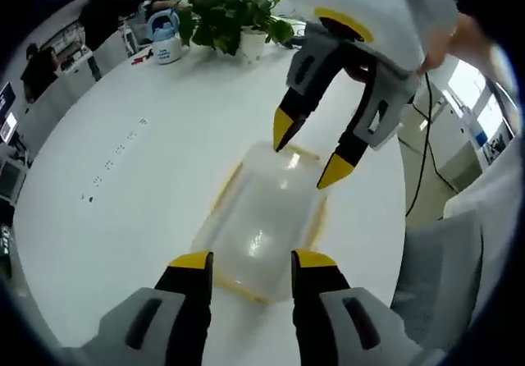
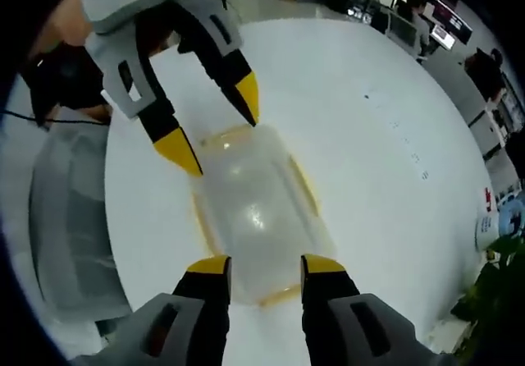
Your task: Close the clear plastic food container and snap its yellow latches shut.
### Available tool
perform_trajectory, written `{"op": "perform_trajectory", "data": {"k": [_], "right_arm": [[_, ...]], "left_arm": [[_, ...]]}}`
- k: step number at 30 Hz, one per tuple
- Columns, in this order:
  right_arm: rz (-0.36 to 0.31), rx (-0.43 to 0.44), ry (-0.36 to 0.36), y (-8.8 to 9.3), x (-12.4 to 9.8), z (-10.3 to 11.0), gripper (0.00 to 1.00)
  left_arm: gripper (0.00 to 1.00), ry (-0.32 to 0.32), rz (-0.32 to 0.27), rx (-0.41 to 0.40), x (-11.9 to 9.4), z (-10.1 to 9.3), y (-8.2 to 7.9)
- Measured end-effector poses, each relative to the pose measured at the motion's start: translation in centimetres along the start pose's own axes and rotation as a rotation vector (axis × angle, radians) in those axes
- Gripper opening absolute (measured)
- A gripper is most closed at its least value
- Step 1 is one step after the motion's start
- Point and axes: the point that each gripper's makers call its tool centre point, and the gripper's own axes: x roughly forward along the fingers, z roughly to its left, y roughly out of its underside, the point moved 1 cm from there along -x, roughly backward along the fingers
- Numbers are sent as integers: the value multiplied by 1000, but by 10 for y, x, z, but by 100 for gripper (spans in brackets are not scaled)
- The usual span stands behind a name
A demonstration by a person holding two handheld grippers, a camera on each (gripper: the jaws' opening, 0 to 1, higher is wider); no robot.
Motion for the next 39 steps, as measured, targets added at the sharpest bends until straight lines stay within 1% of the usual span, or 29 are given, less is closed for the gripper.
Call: {"op": "perform_trajectory", "data": {"k": [2, 5, 11, 15, 19, 24, 28, 35, 39], "right_arm": [[-1, -27, 2, -1, 1, 0, 30], [0, -49, -4, -2, 2, 2, 29], [-1, -95, -18, -5, 5, 6, 29], [-14, -132, -29, -10, 7, 8, 28], [-33, -138, -34, -15, 9, 9, 26], [-49, -158, -37, -21, 11, 9, 26], [-67, -155, -50, -26, 13, 11, 26], [-72, -167, -48, -27, 16, 11, 28], [-71, -168, -46, -27, 17, 8, 27]], "left_arm": [[37, 8, -12, 39, 1, -3, -3], [36, 10, -7, 75, 3, -6, -3], [35, 19, -9, 102, 6, -8, -5], [34, 17, -9, 138, 9, -9, -6], [28, 33, -24, 131, 11, -10, -9], [30, 38, -35, 135, 13, -12, -12], [30, 38, -49, 145, 15, -13, -16], [31, 49, -55, 150, 20, -17, -18], [31, 52, -61, 138, 22, -20, -18]]}}
